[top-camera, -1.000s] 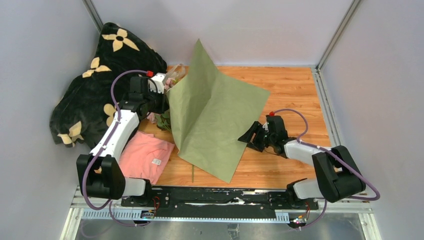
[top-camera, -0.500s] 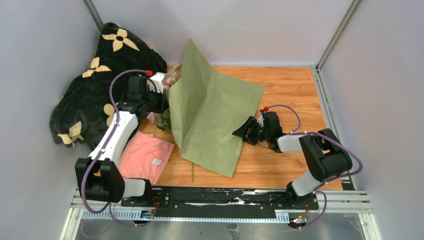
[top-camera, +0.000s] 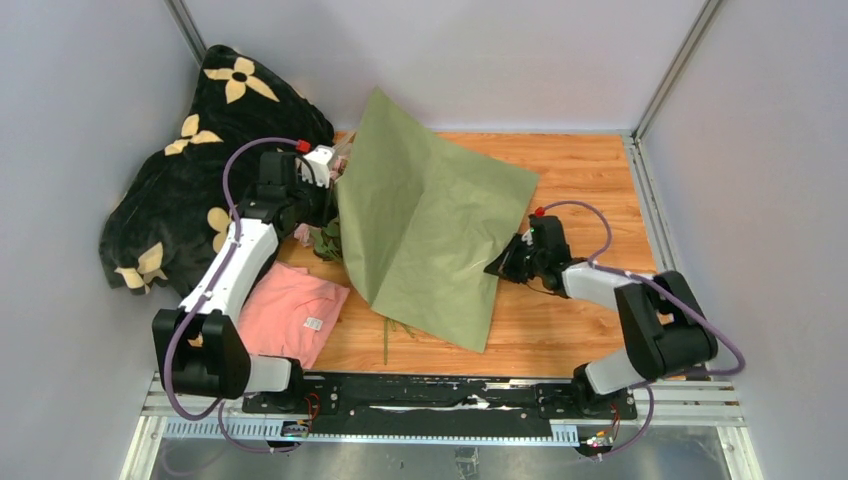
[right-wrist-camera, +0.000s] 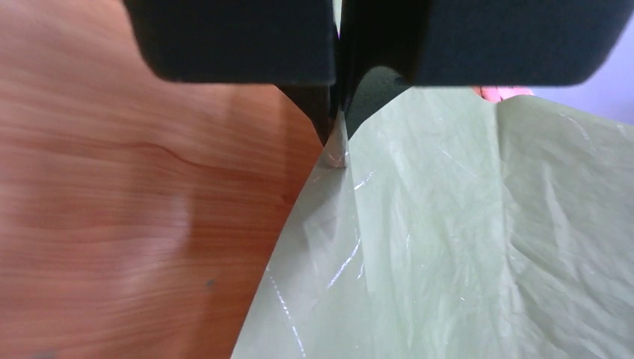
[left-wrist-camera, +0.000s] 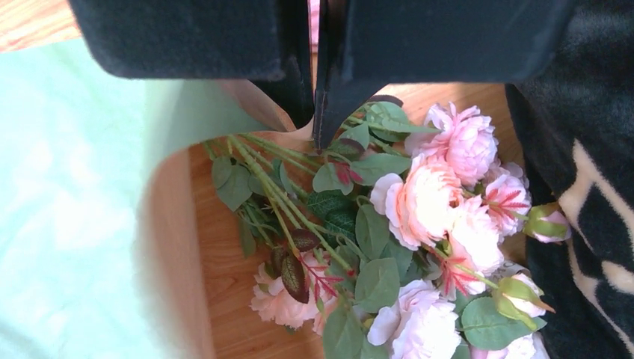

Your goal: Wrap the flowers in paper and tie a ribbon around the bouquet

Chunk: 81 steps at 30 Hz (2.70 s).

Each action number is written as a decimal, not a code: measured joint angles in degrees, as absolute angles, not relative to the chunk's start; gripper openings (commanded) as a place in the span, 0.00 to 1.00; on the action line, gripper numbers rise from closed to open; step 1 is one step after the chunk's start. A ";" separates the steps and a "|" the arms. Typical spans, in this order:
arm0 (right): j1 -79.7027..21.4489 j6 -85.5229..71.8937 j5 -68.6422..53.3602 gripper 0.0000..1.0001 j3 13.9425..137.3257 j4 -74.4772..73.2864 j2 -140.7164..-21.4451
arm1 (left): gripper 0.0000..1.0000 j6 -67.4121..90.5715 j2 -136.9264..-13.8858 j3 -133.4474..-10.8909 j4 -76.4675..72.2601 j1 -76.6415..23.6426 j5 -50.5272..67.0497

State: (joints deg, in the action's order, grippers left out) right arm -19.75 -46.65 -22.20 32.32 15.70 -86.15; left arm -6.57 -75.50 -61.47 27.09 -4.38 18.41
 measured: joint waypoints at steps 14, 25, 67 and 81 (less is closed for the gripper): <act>4.78 -35.75 -10.70 0.00 26.41 -6.52 -54.11 | 0.00 -11.99 -96.86 -77.89 31.44 -17.89 13.26; 7.94 -32.38 -8.19 0.28 23.97 -14.20 -50.06 | 0.72 -13.56 -105.69 -82.63 37.15 -18.09 11.29; -16.08 -23.64 1.76 0.10 42.24 -11.09 -84.51 | 0.42 16.16 -90.98 -58.06 16.67 -11.14 2.31; -0.43 -25.71 -3.27 0.10 32.18 -5.61 -75.40 | 0.47 16.34 -94.37 -58.33 15.33 -13.72 1.98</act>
State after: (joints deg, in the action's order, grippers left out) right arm -0.43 -25.71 -3.27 32.18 -5.61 -75.40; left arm 16.34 -94.37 -58.33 15.33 -13.72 1.98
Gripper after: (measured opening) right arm 0.100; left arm 0.487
